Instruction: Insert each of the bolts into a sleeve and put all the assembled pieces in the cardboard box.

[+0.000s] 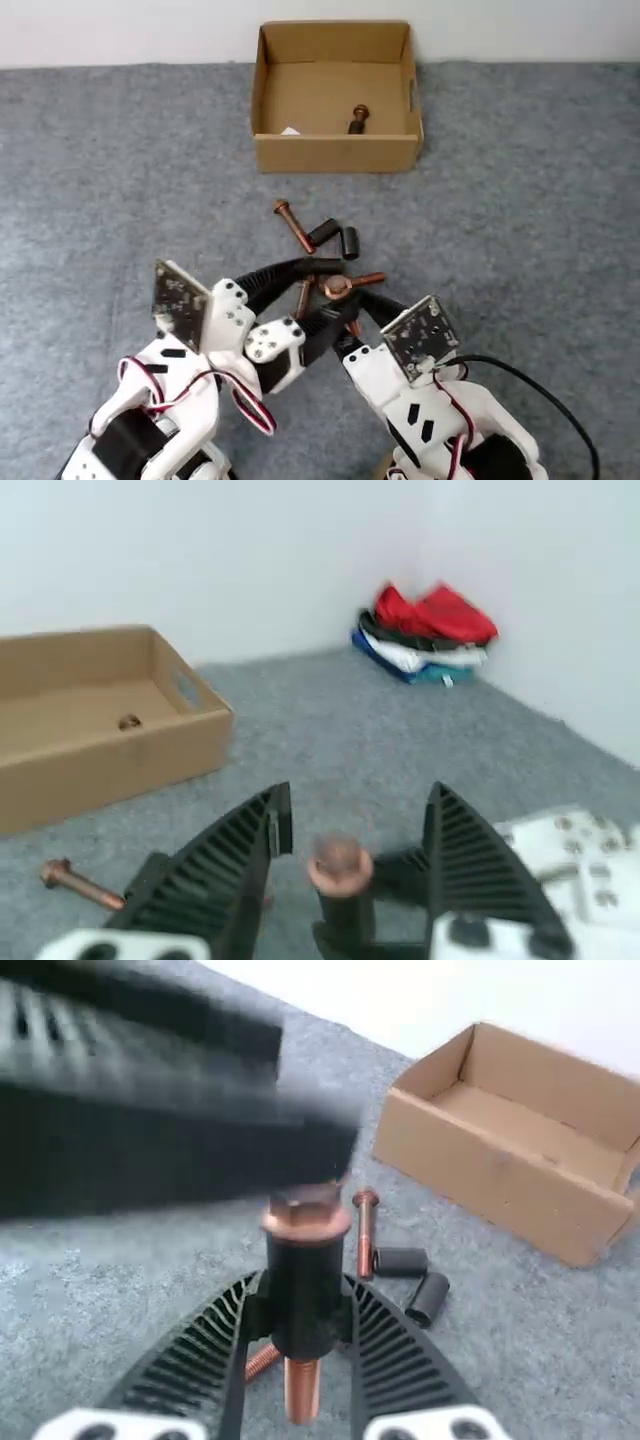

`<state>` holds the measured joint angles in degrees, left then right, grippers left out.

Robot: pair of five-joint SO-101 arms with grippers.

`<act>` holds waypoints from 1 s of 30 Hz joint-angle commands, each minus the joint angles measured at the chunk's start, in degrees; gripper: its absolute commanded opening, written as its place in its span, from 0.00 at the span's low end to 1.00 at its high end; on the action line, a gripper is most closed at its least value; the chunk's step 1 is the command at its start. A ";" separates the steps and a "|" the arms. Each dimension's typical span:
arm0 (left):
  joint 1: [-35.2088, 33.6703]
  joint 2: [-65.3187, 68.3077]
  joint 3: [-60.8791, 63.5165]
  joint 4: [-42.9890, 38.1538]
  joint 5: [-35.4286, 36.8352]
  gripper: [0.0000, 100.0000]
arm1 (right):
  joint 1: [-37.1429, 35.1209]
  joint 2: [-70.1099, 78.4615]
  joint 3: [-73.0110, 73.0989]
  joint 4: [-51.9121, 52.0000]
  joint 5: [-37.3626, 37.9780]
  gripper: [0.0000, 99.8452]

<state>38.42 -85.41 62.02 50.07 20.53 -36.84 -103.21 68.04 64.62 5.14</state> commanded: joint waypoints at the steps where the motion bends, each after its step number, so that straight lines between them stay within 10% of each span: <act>1: 1.41 -0.35 -1.45 1.23 -0.26 0.22 | 0.31 -0.31 -0.97 -1.01 2.02 0.01; 18: -24.26 -0.44 -0.13 0.35 -5.63 0.00 | 17.89 2.95 -2.81 -1.63 -0.18 0.01; 30: -33.85 -0.44 21.58 -0.09 -7.30 0.00 | 20.88 46.29 -32.26 -1.63 -15.65 0.01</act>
<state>5.36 -85.32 81.71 51.12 13.67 -16.53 -66.73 45.01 64.62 -8.40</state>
